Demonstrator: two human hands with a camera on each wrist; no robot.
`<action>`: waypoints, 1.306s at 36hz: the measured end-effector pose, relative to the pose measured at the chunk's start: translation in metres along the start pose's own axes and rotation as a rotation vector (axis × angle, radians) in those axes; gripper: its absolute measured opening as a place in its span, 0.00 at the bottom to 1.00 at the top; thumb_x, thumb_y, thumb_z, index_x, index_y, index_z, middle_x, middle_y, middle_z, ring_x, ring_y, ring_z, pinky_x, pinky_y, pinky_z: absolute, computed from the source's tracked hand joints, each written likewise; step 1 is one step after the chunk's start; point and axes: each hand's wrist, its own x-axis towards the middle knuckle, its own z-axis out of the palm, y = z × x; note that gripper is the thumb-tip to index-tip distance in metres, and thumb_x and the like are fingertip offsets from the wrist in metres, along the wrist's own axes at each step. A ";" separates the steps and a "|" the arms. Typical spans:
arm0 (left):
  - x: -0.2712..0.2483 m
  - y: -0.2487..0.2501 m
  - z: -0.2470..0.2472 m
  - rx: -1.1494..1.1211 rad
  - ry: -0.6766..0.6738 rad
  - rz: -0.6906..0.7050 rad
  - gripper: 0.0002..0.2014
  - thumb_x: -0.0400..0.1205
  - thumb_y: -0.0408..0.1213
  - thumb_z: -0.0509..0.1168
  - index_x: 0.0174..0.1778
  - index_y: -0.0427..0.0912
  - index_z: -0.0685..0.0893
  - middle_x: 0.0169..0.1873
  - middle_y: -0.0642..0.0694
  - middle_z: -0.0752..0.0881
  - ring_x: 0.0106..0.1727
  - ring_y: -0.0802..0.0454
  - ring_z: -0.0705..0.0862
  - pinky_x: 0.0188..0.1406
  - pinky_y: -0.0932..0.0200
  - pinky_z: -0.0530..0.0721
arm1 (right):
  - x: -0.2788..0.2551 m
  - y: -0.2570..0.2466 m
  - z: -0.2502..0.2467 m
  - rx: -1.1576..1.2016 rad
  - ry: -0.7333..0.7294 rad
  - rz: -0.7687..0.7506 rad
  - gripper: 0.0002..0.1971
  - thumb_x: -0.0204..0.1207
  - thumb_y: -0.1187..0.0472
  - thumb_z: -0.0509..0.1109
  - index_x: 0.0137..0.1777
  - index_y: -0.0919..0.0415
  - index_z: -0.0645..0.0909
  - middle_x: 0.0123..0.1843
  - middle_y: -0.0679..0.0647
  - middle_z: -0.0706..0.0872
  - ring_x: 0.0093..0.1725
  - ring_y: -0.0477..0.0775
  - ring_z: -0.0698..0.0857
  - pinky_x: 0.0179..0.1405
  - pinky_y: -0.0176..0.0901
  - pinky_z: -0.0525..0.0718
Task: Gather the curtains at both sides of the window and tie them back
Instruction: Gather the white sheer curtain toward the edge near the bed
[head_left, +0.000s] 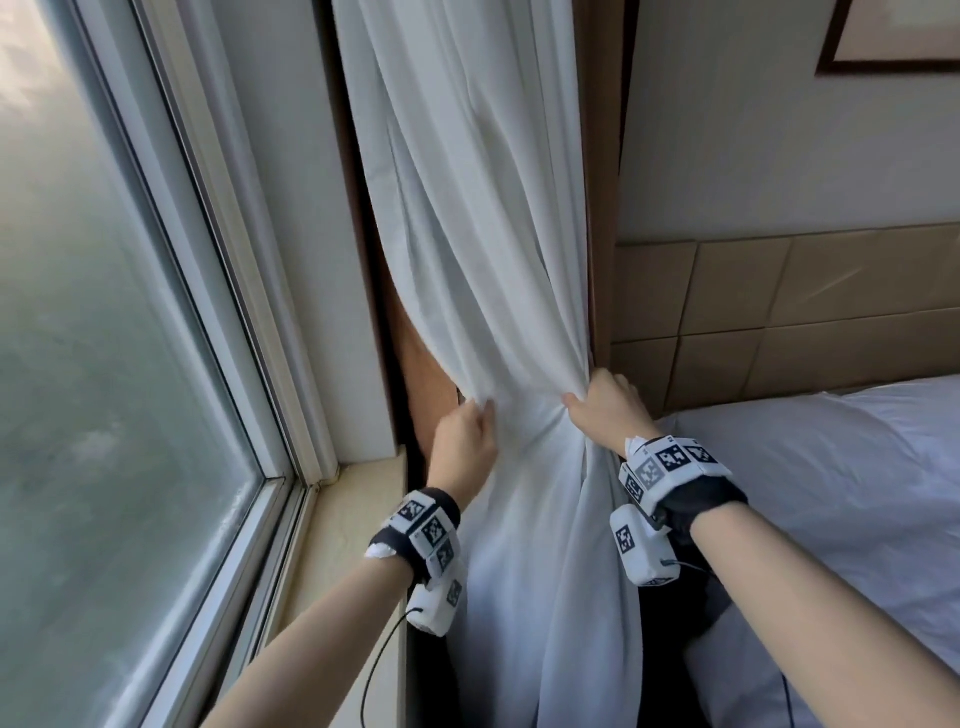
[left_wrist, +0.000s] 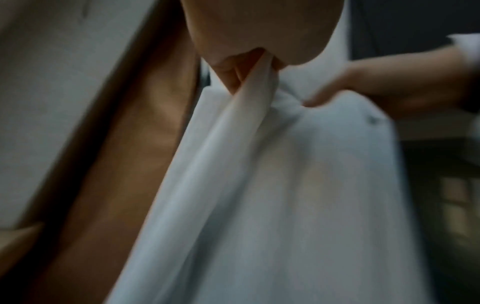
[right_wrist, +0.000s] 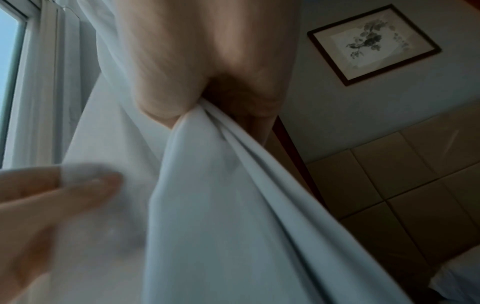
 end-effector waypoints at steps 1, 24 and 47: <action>-0.008 0.006 0.006 0.019 -0.061 0.034 0.16 0.87 0.38 0.56 0.31 0.43 0.70 0.25 0.50 0.75 0.28 0.48 0.76 0.30 0.53 0.72 | -0.001 0.000 0.001 -0.002 0.003 0.000 0.20 0.81 0.54 0.62 0.64 0.69 0.74 0.66 0.71 0.76 0.67 0.72 0.75 0.63 0.53 0.74; 0.004 0.022 0.020 -0.538 -0.573 -0.276 0.11 0.77 0.34 0.60 0.48 0.33 0.84 0.38 0.41 0.81 0.40 0.50 0.79 0.43 0.57 0.78 | -0.008 -0.005 0.011 -0.122 0.156 -0.060 0.23 0.79 0.47 0.66 0.60 0.68 0.80 0.60 0.69 0.84 0.61 0.71 0.82 0.56 0.52 0.79; 0.059 -0.089 0.008 -0.206 0.332 -0.265 0.08 0.84 0.34 0.56 0.46 0.41 0.80 0.43 0.44 0.85 0.45 0.48 0.83 0.52 0.51 0.82 | 0.014 -0.008 0.036 -0.317 0.330 -0.094 0.20 0.82 0.45 0.62 0.51 0.65 0.81 0.49 0.65 0.87 0.52 0.68 0.86 0.44 0.50 0.80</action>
